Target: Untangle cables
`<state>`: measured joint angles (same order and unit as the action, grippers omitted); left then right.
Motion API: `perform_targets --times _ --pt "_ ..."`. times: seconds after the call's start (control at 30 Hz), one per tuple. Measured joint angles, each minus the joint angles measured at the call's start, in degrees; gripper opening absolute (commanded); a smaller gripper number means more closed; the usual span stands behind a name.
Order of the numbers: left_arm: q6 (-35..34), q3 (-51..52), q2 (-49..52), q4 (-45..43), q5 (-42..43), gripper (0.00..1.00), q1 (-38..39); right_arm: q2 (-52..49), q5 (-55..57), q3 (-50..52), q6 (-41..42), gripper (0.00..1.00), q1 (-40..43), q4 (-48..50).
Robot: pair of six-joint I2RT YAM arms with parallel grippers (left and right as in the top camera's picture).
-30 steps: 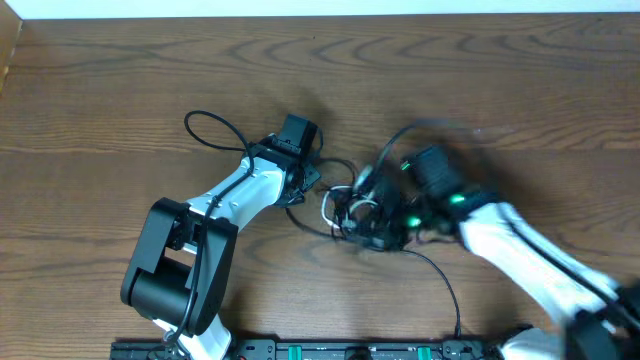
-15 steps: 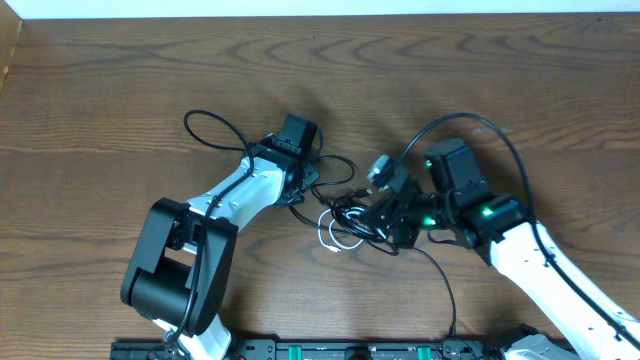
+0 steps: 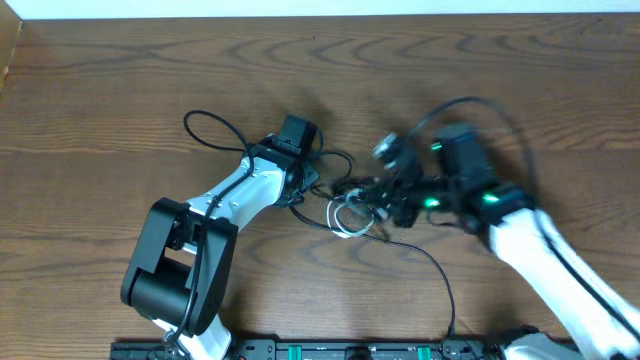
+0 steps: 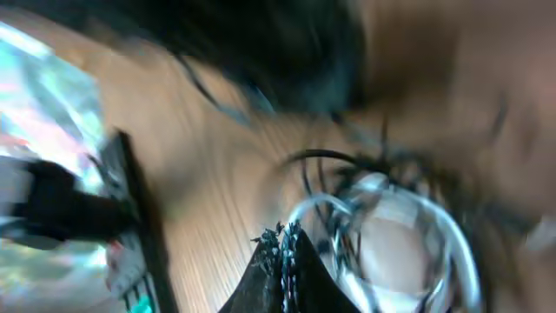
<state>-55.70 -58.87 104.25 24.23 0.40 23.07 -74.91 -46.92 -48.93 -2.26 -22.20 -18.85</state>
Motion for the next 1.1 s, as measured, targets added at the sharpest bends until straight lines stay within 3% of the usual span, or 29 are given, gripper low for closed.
perform_targets --times 0.1,0.17,0.3,0.4,0.43,0.57,0.7,0.83,0.97,1.03,1.1 --pt "-0.2 0.0 0.0 0.0 -0.5 0.17 0.0 11.3 -2.8 -2.1 -1.3 0.01 2.1 0.6" --pt "-0.2 0.0 0.0 0.0 -0.8 0.17 0.0 16.9 1.8 -2.6 -1.9 0.01 1.5 -4.4" --pt "-0.2 0.0 0.0 0.0 -0.8 0.17 0.0 14.4 12.9 0.5 -0.7 0.01 -1.4 -6.8" --pt "-0.4 0.0 0.0 0.0 -1.0 0.34 0.0 6.3 17.0 3.6 0.2 0.01 -2.8 -7.1" --pt "-0.3 0.0 0.0 0.0 -1.1 0.45 0.0 4.2 16.8 3.6 0.1 0.01 -2.8 -6.7" --pt "-0.4 -0.1 -0.2 -0.2 -1.4 0.75 0.0 7.4 15.3 -3.5 -1.8 0.01 -0.1 -6.3" --pt "-0.9 -0.2 -0.4 -0.2 -1.9 0.77 0.0 11.2 22.9 -2.1 0.5 0.01 -1.6 -0.5" --pt "-0.9 -0.2 -0.4 -0.2 -1.9 0.78 0.0 -2.7 24.5 5.3 2.7 0.01 -3.8 -1.1" --pt "-0.9 -0.2 -0.4 -0.2 -1.9 0.78 0.0 -2.6 25.3 5.3 3.4 0.01 -3.0 -0.6" --pt "-0.9 -0.2 -0.4 -0.2 -1.7 0.73 0.0 -1.1 25.4 4.1 3.4 0.04 -2.3 -0.2" --pt "-0.8 -0.2 -0.4 -0.6 -0.6 0.61 0.0 -0.5 25.6 3.6 3.6 0.04 -1.8 -0.1"
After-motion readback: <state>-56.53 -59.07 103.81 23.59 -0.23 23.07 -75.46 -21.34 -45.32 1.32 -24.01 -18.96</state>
